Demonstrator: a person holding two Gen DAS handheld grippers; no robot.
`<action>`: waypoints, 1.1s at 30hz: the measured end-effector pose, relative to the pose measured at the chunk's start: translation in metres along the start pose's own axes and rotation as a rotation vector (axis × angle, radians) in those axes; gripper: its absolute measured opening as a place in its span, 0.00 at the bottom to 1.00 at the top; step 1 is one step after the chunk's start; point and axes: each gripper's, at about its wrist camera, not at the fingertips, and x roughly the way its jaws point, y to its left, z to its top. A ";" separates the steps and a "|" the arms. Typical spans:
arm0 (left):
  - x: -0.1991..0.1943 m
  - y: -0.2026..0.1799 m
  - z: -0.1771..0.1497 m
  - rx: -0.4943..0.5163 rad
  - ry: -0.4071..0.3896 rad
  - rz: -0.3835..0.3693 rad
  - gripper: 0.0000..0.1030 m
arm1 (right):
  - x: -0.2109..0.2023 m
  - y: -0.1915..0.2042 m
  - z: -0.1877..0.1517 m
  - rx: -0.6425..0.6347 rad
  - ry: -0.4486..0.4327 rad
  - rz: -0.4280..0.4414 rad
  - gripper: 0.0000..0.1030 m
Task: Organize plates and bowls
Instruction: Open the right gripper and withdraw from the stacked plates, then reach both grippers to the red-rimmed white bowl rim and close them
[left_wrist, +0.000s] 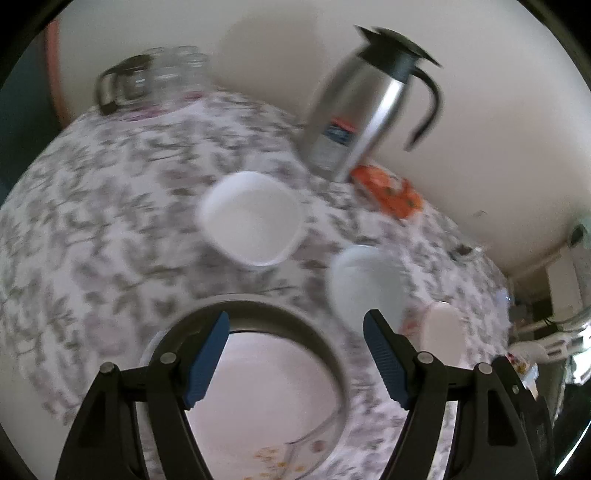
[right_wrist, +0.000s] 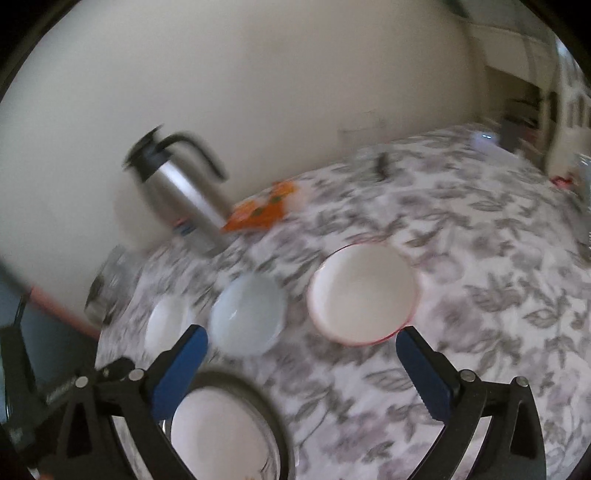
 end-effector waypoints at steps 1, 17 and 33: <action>0.004 -0.009 -0.001 0.008 0.004 -0.009 0.74 | 0.003 -0.009 0.006 0.038 -0.001 -0.017 1.00; 0.098 -0.121 -0.031 0.182 0.185 -0.174 0.66 | 0.054 -0.102 0.014 0.231 0.066 -0.159 0.79; 0.139 -0.155 -0.047 0.288 0.196 -0.164 0.30 | 0.087 -0.090 0.017 0.122 0.093 -0.084 0.44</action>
